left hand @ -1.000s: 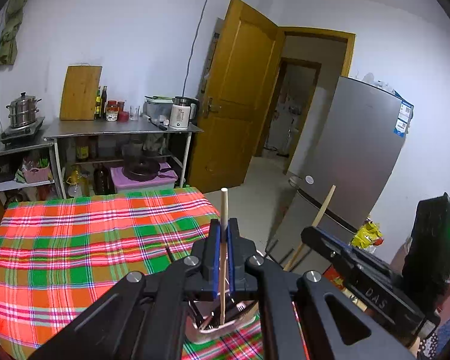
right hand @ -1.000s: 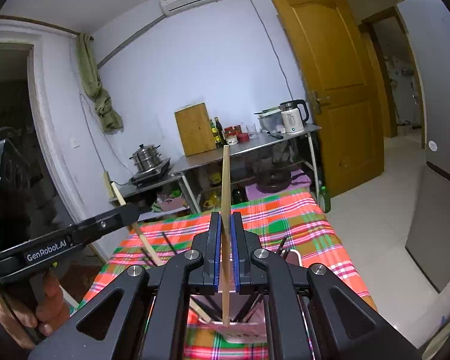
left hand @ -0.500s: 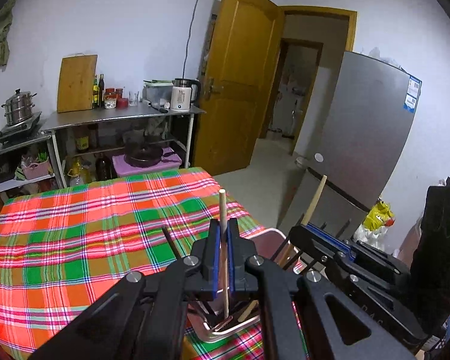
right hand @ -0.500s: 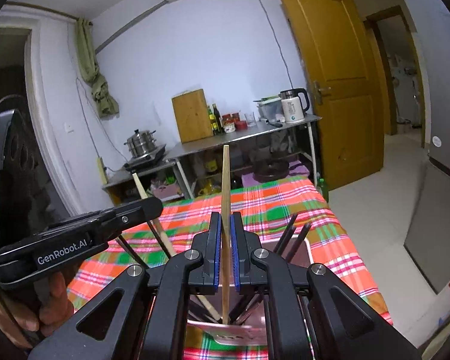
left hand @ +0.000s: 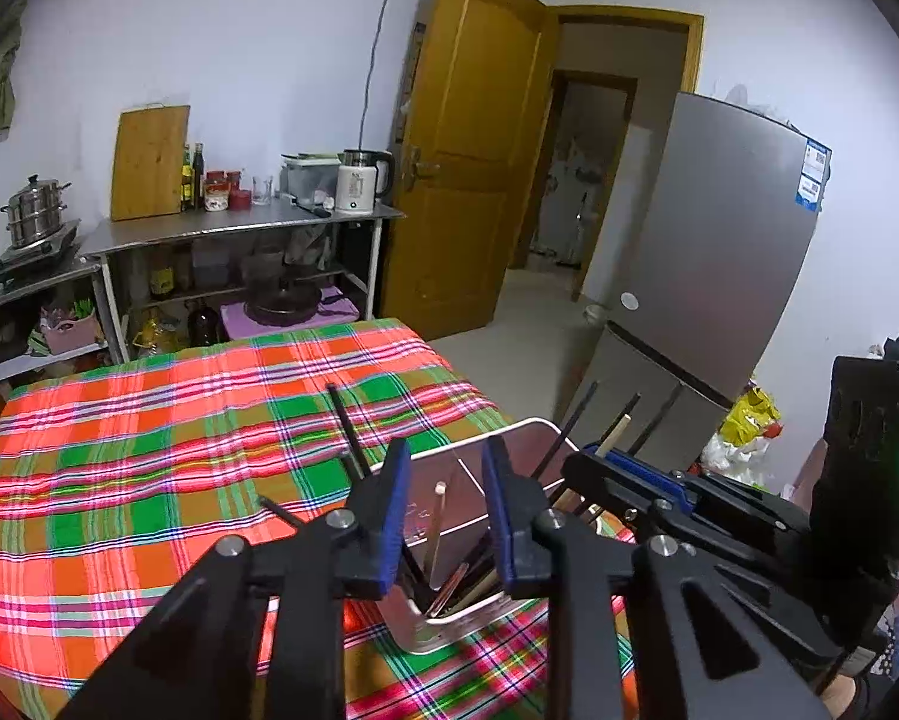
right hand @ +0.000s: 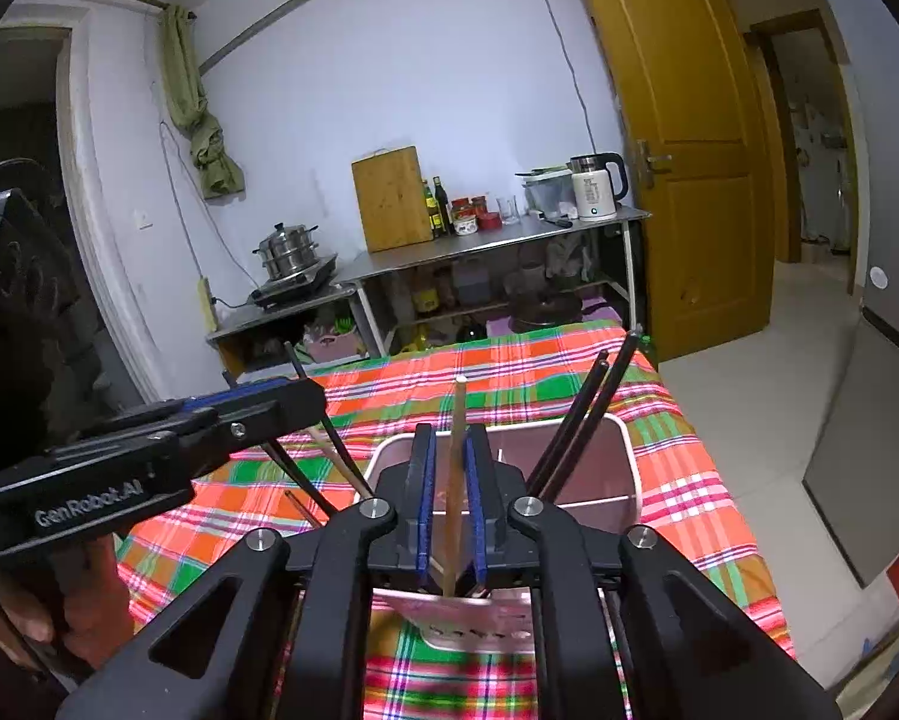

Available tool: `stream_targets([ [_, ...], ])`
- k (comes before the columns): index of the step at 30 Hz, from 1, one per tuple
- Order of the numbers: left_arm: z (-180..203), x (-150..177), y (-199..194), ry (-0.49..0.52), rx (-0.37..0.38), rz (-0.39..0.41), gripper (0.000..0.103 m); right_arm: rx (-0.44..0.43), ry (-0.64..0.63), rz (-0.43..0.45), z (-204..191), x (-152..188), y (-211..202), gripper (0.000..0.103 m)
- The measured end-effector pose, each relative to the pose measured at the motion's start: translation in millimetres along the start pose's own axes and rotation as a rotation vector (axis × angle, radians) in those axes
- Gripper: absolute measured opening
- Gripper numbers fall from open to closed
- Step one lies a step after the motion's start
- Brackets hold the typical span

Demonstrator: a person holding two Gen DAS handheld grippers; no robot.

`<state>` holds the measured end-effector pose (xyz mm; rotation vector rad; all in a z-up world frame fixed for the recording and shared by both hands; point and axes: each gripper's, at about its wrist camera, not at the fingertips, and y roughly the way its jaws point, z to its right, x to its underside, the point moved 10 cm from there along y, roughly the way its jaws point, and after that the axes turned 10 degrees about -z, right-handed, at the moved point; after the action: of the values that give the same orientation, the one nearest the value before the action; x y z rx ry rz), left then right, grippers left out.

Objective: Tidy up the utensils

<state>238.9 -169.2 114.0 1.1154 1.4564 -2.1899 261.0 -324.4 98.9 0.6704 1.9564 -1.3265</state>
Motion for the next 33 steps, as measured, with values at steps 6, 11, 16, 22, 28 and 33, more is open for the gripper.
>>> stream_targets([
  [6,-6.7,3.5,-26.1,-0.024,0.007,0.047,0.031,0.011,-0.006,0.024,-2.9,-2.6,-18.4,0.012],
  [11,-13.3,19.2,-41.1,-0.039,-0.004,0.069,0.035,0.017,-0.005,0.043,-5.1,1.3,-32.8,0.015],
  [16,-18.0,40.5,-49.8,-0.047,-0.019,0.075,0.043,0.026,-0.003,0.041,-8.9,16.5,-42.4,0.019],
  [22,-20.4,71.3,-54.6,-0.051,-0.050,0.078,0.050,0.039,-0.004,0.027,-10.8,38.6,-50.7,0.026],
  [28,-17.3,100.7,-53.6,-0.040,-0.076,0.076,0.051,0.063,-0.013,-0.004,-15.7,70.8,-52.7,0.026],
  [33,-15.0,123.0,-52.0,-0.044,-0.096,0.074,0.051,0.082,-0.024,-0.015,-18.5,92.8,-55.3,0.026],
])
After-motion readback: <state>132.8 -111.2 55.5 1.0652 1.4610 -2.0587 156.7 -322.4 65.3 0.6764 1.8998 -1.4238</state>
